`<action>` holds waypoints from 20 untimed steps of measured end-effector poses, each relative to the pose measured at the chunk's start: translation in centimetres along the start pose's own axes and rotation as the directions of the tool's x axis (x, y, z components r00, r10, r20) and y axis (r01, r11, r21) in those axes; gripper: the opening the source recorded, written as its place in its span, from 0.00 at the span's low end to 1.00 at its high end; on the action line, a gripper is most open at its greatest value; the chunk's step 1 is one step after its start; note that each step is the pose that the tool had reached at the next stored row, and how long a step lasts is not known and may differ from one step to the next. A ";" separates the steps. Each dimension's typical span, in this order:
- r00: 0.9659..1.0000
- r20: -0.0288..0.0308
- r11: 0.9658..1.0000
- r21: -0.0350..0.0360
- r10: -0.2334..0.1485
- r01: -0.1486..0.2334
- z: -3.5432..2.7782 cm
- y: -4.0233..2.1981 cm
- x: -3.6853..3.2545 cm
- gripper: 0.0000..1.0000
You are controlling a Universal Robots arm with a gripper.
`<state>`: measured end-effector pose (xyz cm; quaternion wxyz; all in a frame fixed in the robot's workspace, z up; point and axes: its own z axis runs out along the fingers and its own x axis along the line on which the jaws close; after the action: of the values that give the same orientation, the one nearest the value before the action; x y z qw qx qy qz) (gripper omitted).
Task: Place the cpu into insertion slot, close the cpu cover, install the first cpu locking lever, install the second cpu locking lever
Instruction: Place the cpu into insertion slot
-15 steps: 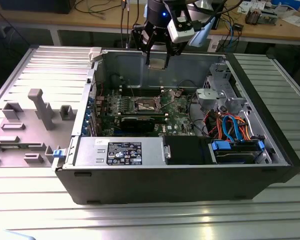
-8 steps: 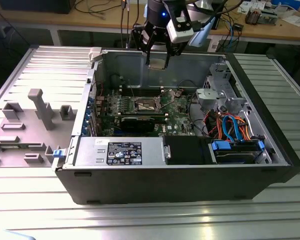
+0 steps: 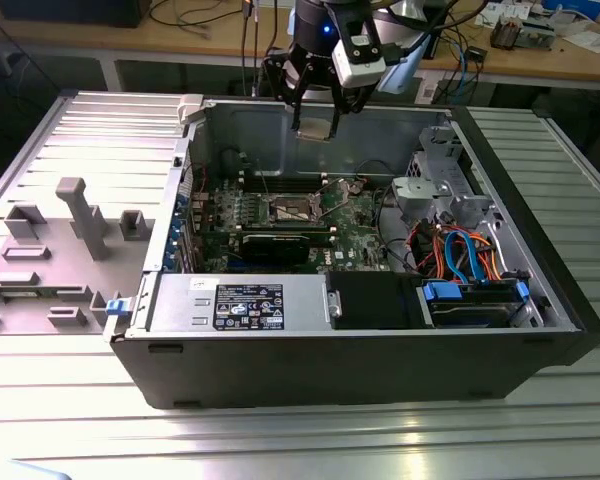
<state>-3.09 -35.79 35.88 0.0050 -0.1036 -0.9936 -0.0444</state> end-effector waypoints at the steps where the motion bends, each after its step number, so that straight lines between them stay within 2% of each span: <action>1: 1.000 0.001 1.000 0.000 0.017 -0.017 0.01 0.00 0.00 0.55; 5: 0.998 0.005 0.998 -0.001 0.060 -0.060 0.03 -0.01 0.00 0.55; 20: 0.998 0.006 0.998 -0.001 0.064 -0.064 0.04 0.00 0.00 0.55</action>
<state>-3.09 -35.79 35.85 0.0035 -0.1357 -0.9897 -0.0444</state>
